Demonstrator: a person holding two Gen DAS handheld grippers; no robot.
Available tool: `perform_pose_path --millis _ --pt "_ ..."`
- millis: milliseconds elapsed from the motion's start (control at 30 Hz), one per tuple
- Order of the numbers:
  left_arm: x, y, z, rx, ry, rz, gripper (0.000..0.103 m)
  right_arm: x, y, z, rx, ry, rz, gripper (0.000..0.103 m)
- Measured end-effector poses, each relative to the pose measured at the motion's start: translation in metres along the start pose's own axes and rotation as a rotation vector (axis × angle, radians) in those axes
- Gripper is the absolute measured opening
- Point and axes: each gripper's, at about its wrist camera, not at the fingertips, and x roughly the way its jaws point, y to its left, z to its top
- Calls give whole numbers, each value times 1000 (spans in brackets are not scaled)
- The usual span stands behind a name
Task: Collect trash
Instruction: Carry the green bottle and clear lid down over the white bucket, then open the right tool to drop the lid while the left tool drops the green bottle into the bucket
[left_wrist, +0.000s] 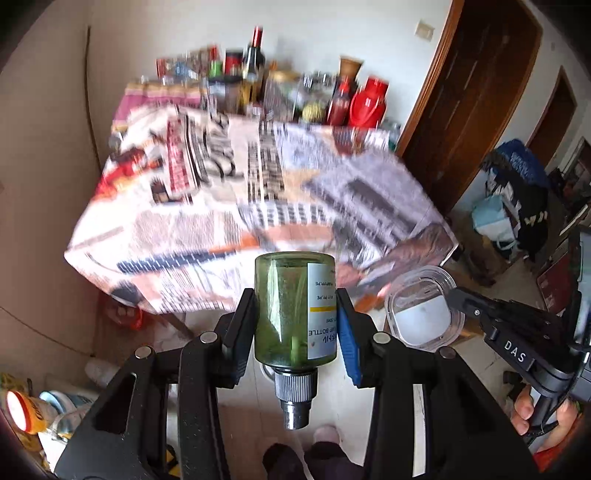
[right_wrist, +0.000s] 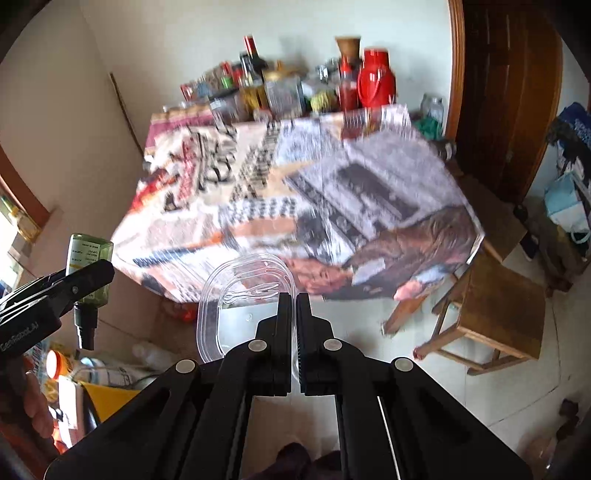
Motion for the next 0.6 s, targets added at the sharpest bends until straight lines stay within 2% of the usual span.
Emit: perform_pose_path --millis 167,600 --pt "65 4 -29 -65 83 14 41 62 -26 -20 -12 101 3 2" --pt "217 42 -144 -212 301 82 41 211 -61 -98 -90 316 14 2"
